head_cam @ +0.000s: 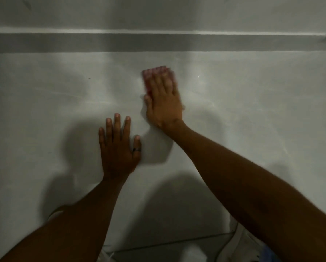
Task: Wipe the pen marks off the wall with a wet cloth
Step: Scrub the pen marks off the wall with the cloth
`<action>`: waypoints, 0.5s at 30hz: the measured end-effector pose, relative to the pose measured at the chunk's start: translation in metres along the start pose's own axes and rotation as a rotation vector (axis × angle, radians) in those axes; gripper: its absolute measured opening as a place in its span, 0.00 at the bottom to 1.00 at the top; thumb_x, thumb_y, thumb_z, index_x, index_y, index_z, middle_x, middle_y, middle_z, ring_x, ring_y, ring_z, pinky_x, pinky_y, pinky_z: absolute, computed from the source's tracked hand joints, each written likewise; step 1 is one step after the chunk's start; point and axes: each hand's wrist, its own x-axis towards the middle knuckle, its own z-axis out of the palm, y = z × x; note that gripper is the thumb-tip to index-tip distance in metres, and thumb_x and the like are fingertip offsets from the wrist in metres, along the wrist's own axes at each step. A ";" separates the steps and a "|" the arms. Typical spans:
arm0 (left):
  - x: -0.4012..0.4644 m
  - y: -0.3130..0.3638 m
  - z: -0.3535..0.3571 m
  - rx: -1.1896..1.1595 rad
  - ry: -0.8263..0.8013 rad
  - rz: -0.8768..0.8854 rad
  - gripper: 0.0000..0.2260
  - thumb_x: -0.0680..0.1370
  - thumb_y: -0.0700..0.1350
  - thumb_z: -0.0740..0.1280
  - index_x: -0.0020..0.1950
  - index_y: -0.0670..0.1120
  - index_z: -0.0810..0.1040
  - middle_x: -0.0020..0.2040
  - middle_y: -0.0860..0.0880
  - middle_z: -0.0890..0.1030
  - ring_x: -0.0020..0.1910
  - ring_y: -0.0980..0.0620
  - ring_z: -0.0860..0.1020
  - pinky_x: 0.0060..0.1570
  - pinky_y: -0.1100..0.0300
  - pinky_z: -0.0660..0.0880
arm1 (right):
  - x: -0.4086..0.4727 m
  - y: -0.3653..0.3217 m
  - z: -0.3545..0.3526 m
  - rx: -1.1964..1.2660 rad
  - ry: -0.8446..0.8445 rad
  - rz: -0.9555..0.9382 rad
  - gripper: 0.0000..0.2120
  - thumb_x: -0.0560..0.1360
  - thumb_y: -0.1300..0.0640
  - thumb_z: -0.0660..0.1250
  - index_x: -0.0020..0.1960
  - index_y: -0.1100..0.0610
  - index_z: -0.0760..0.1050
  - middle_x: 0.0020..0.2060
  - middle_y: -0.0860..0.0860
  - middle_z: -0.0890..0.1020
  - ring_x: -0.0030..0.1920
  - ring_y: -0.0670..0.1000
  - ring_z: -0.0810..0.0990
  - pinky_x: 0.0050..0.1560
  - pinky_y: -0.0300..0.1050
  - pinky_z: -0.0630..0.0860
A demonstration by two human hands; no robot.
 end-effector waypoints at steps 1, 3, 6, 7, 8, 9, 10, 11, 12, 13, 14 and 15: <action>0.000 -0.001 0.000 0.011 0.002 0.004 0.29 0.86 0.56 0.59 0.86 0.46 0.67 0.86 0.39 0.65 0.86 0.35 0.62 0.84 0.35 0.57 | -0.006 -0.002 0.003 -0.016 -0.018 -0.149 0.32 0.87 0.42 0.47 0.87 0.55 0.50 0.88 0.56 0.54 0.89 0.58 0.49 0.89 0.62 0.48; 0.000 -0.003 0.001 0.022 -0.001 0.005 0.29 0.87 0.57 0.59 0.86 0.46 0.66 0.86 0.39 0.64 0.86 0.35 0.61 0.84 0.35 0.57 | -0.020 0.000 0.007 -0.068 -0.068 -0.369 0.31 0.87 0.43 0.50 0.87 0.55 0.54 0.87 0.57 0.57 0.88 0.59 0.52 0.89 0.62 0.49; 0.000 -0.001 0.000 0.004 -0.019 0.003 0.29 0.86 0.57 0.59 0.86 0.45 0.66 0.86 0.38 0.64 0.86 0.34 0.61 0.84 0.35 0.56 | -0.012 0.025 0.003 -0.081 -0.064 -0.477 0.31 0.87 0.45 0.54 0.86 0.56 0.57 0.86 0.57 0.61 0.88 0.59 0.55 0.89 0.61 0.51; 0.001 -0.001 -0.001 0.003 -0.020 -0.004 0.29 0.86 0.57 0.59 0.86 0.46 0.67 0.86 0.39 0.64 0.86 0.34 0.61 0.84 0.35 0.56 | -0.004 0.036 0.000 -0.075 -0.022 -0.463 0.31 0.87 0.46 0.55 0.86 0.56 0.57 0.86 0.57 0.61 0.88 0.60 0.56 0.89 0.62 0.52; 0.002 -0.001 -0.002 0.006 -0.025 -0.009 0.29 0.86 0.57 0.59 0.86 0.46 0.67 0.86 0.39 0.64 0.86 0.34 0.61 0.85 0.35 0.56 | 0.003 0.048 -0.004 -0.061 0.026 -0.404 0.30 0.87 0.47 0.56 0.86 0.56 0.57 0.86 0.57 0.61 0.88 0.61 0.55 0.88 0.63 0.52; 0.002 -0.001 -0.002 0.011 -0.035 -0.011 0.29 0.86 0.57 0.58 0.86 0.46 0.66 0.87 0.39 0.63 0.86 0.35 0.61 0.85 0.35 0.56 | 0.008 0.062 -0.008 -0.042 0.061 -0.300 0.30 0.87 0.48 0.56 0.86 0.56 0.57 0.86 0.58 0.60 0.88 0.62 0.55 0.88 0.65 0.52; 0.001 -0.001 -0.003 0.012 -0.046 -0.009 0.29 0.87 0.57 0.58 0.86 0.46 0.66 0.87 0.39 0.63 0.86 0.35 0.60 0.85 0.35 0.56 | 0.010 0.075 -0.012 -0.023 0.083 -0.164 0.31 0.87 0.47 0.55 0.86 0.56 0.56 0.87 0.58 0.60 0.88 0.63 0.53 0.88 0.65 0.52; 0.001 0.000 -0.004 0.009 -0.054 -0.006 0.29 0.87 0.57 0.58 0.86 0.46 0.65 0.87 0.39 0.63 0.86 0.35 0.60 0.85 0.35 0.56 | 0.009 0.085 -0.014 -0.007 0.092 -0.017 0.31 0.87 0.46 0.54 0.87 0.57 0.56 0.87 0.59 0.59 0.88 0.63 0.52 0.88 0.65 0.52; 0.000 0.000 -0.004 0.004 -0.055 -0.004 0.29 0.86 0.57 0.58 0.86 0.46 0.65 0.87 0.39 0.63 0.86 0.35 0.60 0.85 0.35 0.56 | 0.007 0.089 -0.015 -0.003 0.090 0.111 0.32 0.87 0.45 0.53 0.87 0.58 0.54 0.87 0.59 0.58 0.88 0.62 0.51 0.88 0.64 0.51; 0.000 0.000 -0.003 -0.002 -0.050 -0.003 0.29 0.86 0.56 0.59 0.86 0.46 0.66 0.87 0.39 0.63 0.86 0.34 0.60 0.85 0.35 0.56 | 0.003 0.086 -0.014 -0.006 0.093 0.208 0.33 0.87 0.44 0.51 0.87 0.58 0.53 0.87 0.59 0.56 0.88 0.62 0.49 0.88 0.63 0.50; 0.000 -0.002 -0.002 -0.007 -0.044 -0.004 0.29 0.86 0.56 0.59 0.86 0.46 0.66 0.86 0.39 0.63 0.86 0.34 0.60 0.85 0.35 0.56 | -0.005 0.077 -0.011 -0.013 0.107 0.263 0.34 0.87 0.43 0.50 0.87 0.58 0.52 0.87 0.59 0.55 0.88 0.62 0.49 0.88 0.63 0.50; 0.000 -0.003 -0.002 -0.011 -0.041 -0.006 0.29 0.86 0.56 0.59 0.86 0.46 0.66 0.86 0.39 0.63 0.86 0.35 0.60 0.85 0.35 0.55 | -0.017 0.064 -0.007 -0.014 0.123 0.269 0.34 0.86 0.43 0.51 0.87 0.59 0.51 0.87 0.60 0.55 0.88 0.62 0.49 0.88 0.64 0.50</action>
